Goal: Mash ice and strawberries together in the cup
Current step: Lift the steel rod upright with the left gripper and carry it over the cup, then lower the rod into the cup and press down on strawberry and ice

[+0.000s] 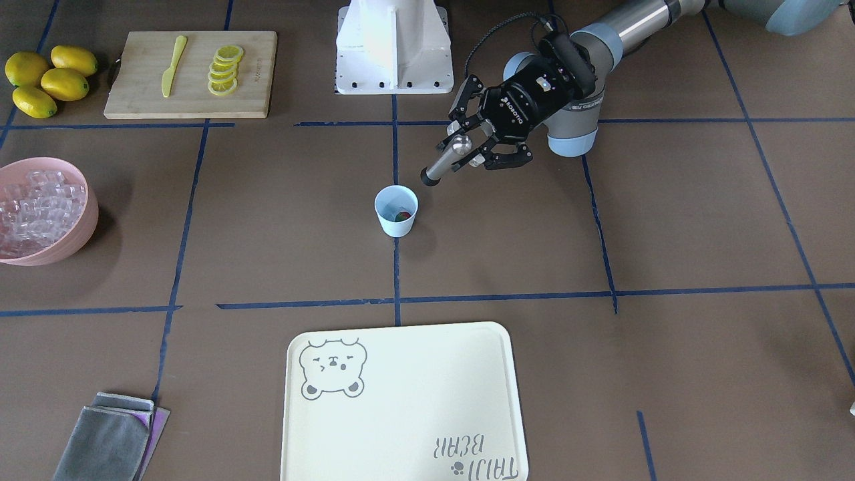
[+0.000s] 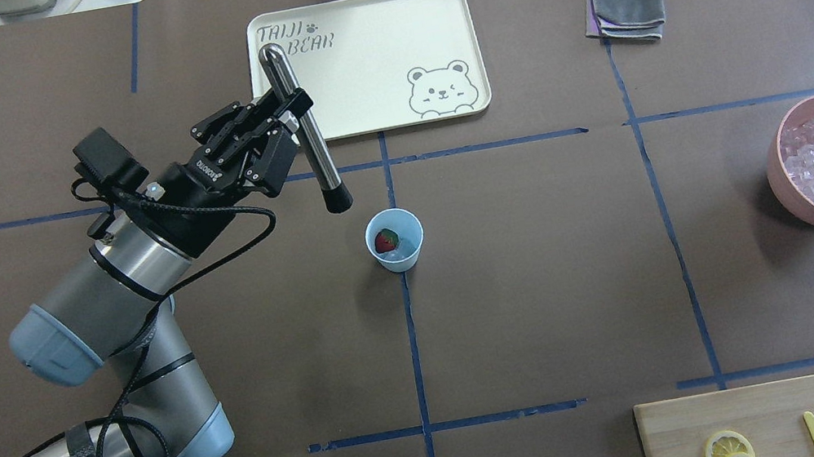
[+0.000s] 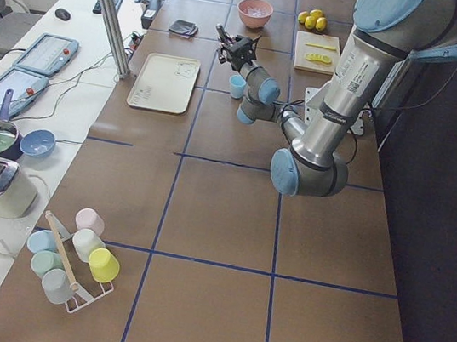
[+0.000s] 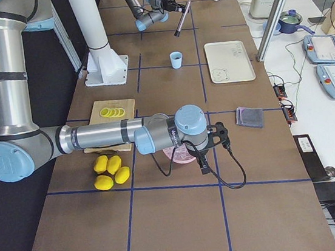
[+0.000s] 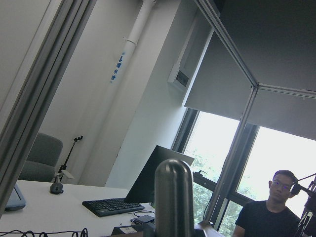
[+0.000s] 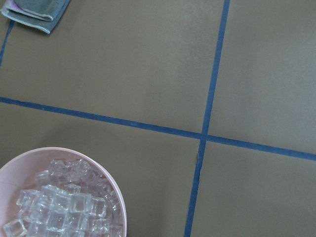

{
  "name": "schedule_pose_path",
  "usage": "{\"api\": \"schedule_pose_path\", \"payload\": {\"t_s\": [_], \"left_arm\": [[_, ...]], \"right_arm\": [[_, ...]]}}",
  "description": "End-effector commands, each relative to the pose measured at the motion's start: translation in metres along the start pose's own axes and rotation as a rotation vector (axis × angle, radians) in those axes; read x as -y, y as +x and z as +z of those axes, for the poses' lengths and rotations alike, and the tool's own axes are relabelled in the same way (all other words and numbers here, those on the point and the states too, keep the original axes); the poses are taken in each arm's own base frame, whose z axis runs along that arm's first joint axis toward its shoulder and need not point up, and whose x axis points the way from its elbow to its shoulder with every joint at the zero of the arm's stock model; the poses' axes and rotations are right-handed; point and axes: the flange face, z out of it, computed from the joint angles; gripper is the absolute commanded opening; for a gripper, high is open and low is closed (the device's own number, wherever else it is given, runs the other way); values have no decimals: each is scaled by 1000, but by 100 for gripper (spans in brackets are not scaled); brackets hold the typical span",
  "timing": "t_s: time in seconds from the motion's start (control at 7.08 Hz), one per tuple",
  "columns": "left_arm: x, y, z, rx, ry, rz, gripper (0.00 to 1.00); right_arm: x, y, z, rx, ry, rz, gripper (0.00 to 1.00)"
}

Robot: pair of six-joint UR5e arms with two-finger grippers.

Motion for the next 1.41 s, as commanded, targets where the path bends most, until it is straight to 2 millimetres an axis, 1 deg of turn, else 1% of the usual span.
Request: {"api": "schedule_pose_path", "payload": {"t_s": [0.0,0.14,0.42,0.56,0.71,0.99,1.13,1.27], "left_arm": [[-23,9,-1,61,2,33,0],[-34,19,5,86,8,35,0],[-53,22,30,131,13,42,0],[-60,18,30,139,0,55,0],[-61,20,31,137,-5,103,0],[-70,30,29,127,-18,101,0],[-71,31,29,125,-20,100,0],[-78,33,31,125,-29,100,0]], "right_arm": [[-2,1,1,0,-3,3,99],[-2,2,3,0,-6,5,99],[-2,3,3,-1,-5,6,99],[-2,3,3,-1,-5,6,99],[-2,3,3,-1,-6,7,99],[-2,3,3,-1,-7,7,99],[-2,3,3,-3,-7,7,99],[-2,3,3,-3,-7,7,99]]}}
